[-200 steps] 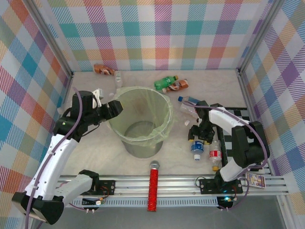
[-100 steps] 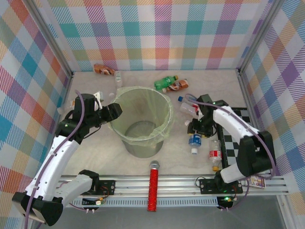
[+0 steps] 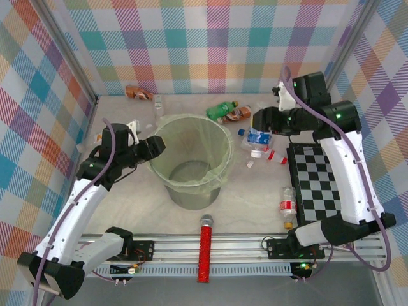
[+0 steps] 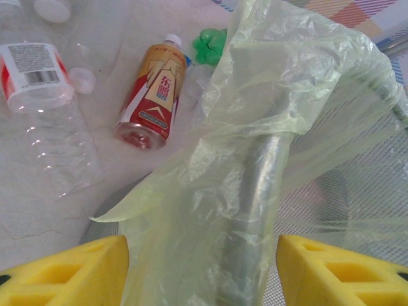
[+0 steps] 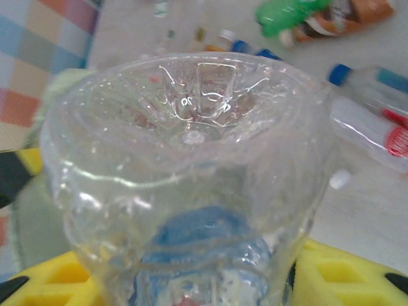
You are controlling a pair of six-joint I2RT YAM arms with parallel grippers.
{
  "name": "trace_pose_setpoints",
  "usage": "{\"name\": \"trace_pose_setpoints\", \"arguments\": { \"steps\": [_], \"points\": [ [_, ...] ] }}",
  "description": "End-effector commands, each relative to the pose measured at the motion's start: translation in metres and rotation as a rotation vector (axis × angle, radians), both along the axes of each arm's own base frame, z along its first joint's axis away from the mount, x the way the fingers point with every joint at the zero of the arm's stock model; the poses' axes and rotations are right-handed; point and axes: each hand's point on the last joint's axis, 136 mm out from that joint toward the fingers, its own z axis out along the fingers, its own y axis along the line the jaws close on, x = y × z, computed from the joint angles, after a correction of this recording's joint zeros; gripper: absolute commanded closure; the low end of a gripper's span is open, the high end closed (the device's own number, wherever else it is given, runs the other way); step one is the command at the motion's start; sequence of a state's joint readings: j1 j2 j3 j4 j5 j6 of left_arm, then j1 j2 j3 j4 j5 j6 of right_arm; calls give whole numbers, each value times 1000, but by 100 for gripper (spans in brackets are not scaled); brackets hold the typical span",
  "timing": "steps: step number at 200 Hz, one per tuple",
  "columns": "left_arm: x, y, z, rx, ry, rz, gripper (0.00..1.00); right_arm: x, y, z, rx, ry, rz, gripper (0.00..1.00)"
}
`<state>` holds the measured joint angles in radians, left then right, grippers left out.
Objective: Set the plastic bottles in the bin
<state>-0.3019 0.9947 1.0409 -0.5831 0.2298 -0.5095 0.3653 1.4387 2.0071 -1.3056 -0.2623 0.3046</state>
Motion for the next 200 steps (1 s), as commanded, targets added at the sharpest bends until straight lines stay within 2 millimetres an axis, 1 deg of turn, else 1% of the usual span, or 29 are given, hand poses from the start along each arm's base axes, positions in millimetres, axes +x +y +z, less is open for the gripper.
{"name": "trace_pose_setpoints", "arguments": {
  "steps": [1, 15, 24, 25, 26, 28, 29, 32, 35, 42, 52, 60, 65, 68, 81, 94, 112, 128, 152, 172, 190, 200],
  "points": [
    [3, -11, -13, 10, 25, -25, 38, -5, 40, 1, 23, 43, 150, 62],
    [6, -20, -14, 14, 19, -41, 38, -1, 68, 3, 27, 22, 211, 62],
    [8, -25, -15, 13, 23, -54, 38, 4, 89, 0, 13, 10, 250, 62],
    [8, -26, -15, 14, 24, -56, 38, 4, 89, 0, 13, 10, 250, 62],
    [9, -27, -16, 14, 25, -59, 38, 4, 94, 0, 12, 7, 261, 62],
    [9, -28, -17, 16, 28, -61, 38, 4, 96, 0, 10, 7, 265, 62],
    [9, -28, -17, 16, 29, -62, 38, 4, 100, -2, 5, 7, 273, 62],
    [9, -30, -18, 19, 32, -65, 38, 4, 103, -2, 2, 4, 278, 62],
    [10, -31, -18, 21, 34, -68, 38, 6, 111, -7, -13, 8, 290, 62],
    [11, -34, -20, 28, 39, -76, 38, 9, 122, -16, -44, 16, 304, 62],
    [11, -37, -20, 34, 37, -80, 38, 11, 131, -32, -109, 35, 314, 62],
    [12, -38, -20, 37, 35, -79, 39, 14, 134, -44, -165, 50, 308, 62],
    [12, -39, -19, 37, 33, -78, 40, 17, 137, -55, -210, 65, 308, 62],
    [12, -39, -20, 36, 34, -79, 40, 16, 138, -59, -222, 71, 310, 62],
    [13, -41, -19, 33, 31, -77, 40, 16, 144, -84, -297, 116, 323, 62],
    [14, -42, -19, 32, 30, -77, 40, 14, 150, -106, -342, 158, 339, 62],
    [15, -42, -18, 33, 27, -69, 41, 11, 150, -139, -394, 221, 335, 62],
    [16, -41, -19, 35, 28, -61, 41, 10, 150, -159, -398, 245, 307, 61],
    [16, -37, -22, 53, 33, -45, 41, 3, 162, -192, -326, 290, 299, 60],
    [16, -37, -24, 60, 38, -41, 41, -3, 169, -218, -312, 332, 290, 58],
    [17, -37, -23, 60, 36, -40, 41, -3, 171, -231, -303, 340, 279, 55],
    [17, -36, -23, 62, 37, -38, 41, -3, 171, -236, -297, 338, 272, 51]
  ]
}}
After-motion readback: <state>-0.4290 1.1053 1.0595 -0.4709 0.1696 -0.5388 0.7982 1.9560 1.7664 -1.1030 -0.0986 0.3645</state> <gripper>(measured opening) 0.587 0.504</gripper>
